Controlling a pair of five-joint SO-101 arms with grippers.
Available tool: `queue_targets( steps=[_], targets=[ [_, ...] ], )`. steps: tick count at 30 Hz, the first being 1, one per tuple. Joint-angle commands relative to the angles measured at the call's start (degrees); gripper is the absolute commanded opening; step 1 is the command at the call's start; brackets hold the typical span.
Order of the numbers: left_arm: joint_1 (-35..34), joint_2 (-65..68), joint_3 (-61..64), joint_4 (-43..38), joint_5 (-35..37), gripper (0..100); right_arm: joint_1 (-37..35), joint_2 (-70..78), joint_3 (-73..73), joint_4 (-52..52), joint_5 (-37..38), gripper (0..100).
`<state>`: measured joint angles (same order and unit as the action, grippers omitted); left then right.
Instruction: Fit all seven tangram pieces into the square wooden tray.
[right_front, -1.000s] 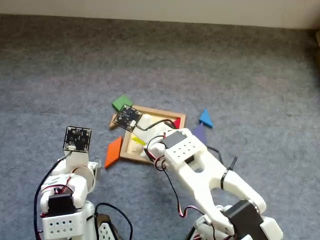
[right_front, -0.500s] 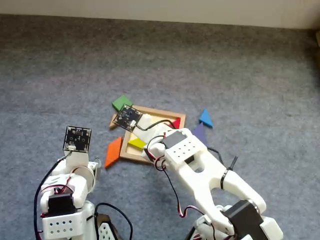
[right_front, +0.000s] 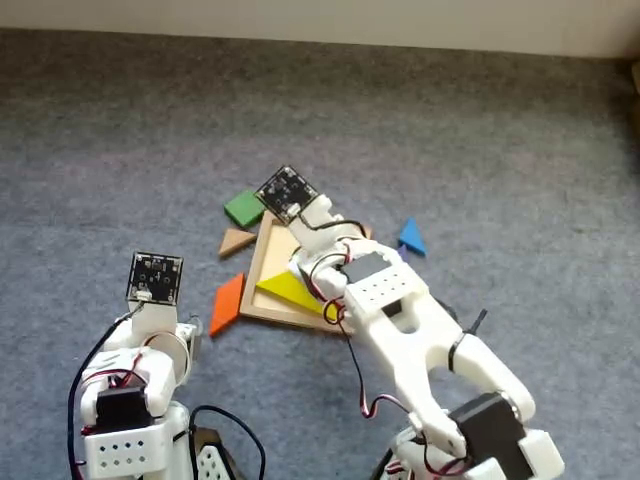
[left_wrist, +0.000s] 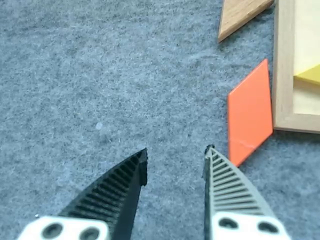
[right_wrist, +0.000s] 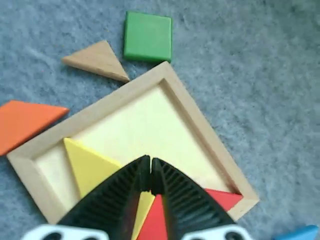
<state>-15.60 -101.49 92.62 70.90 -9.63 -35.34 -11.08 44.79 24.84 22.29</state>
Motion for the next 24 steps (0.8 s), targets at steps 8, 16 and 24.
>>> queue_targets(
  steps=[8, 16, 24],
  targets=[
    [0.7, -3.0, -0.3, -1.1, -0.5, 19, -0.4, 9.9, -2.8, -8.3, -0.5, 1.0],
    [0.7, -3.0, -0.3, -1.1, -0.5, 19, -2.1, 2.3, 0.2, -8.5, -0.9, 1.0],
    [0.7, -3.0, -0.3, -1.1, -0.5, 19, -1.0, -8.0, 2.5, -6.6, -1.0, 1.0]
  ],
)
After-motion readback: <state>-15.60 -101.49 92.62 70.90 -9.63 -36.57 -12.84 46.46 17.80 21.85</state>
